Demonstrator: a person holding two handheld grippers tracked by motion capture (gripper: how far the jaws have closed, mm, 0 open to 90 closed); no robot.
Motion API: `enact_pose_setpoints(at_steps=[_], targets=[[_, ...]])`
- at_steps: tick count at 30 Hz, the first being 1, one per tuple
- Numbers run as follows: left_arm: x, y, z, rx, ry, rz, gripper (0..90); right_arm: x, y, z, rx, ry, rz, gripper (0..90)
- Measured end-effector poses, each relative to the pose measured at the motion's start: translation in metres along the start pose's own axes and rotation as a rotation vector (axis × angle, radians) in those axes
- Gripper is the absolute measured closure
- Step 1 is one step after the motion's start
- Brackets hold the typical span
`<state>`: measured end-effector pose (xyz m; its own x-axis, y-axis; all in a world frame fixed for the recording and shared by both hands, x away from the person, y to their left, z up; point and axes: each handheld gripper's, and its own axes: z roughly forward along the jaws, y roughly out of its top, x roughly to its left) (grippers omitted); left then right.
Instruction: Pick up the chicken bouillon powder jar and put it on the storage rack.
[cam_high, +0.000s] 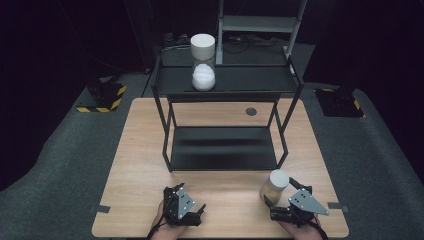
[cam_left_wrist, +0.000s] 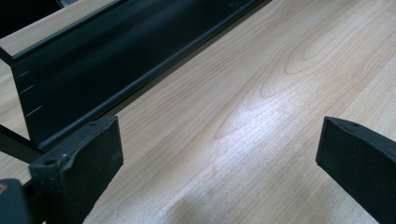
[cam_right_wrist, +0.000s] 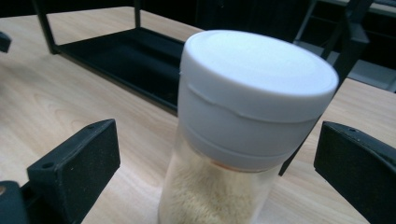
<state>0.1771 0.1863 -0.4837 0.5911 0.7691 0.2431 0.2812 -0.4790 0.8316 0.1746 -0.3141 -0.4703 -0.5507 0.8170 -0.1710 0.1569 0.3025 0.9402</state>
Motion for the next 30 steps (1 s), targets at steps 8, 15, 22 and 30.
enact_pose_setpoints(at_steps=[8, 15, 22, 30], targets=[[0.0, 0.0, 0.0, 0.001, 0.0, 0.004, 1.0, -0.002, -0.004, 0.006, -0.03, -0.017, 0.061, 0.0], [-0.002, 0.0, 0.0, 0.002, 0.001, 0.008, 0.9, -0.007, -0.007, 0.01, -0.041, -0.002, 0.102, 2.0], [-0.002, 0.001, 0.0, 0.003, 0.002, 0.011, 0.9, -0.012, -0.013, 0.009, -0.065, 0.017, 0.132, 14.3], [-0.001, 0.001, 0.0, 0.005, 0.0, 0.013, 0.9, -0.017, -0.021, 0.01, -0.081, 0.034, 0.147, 27.4]])
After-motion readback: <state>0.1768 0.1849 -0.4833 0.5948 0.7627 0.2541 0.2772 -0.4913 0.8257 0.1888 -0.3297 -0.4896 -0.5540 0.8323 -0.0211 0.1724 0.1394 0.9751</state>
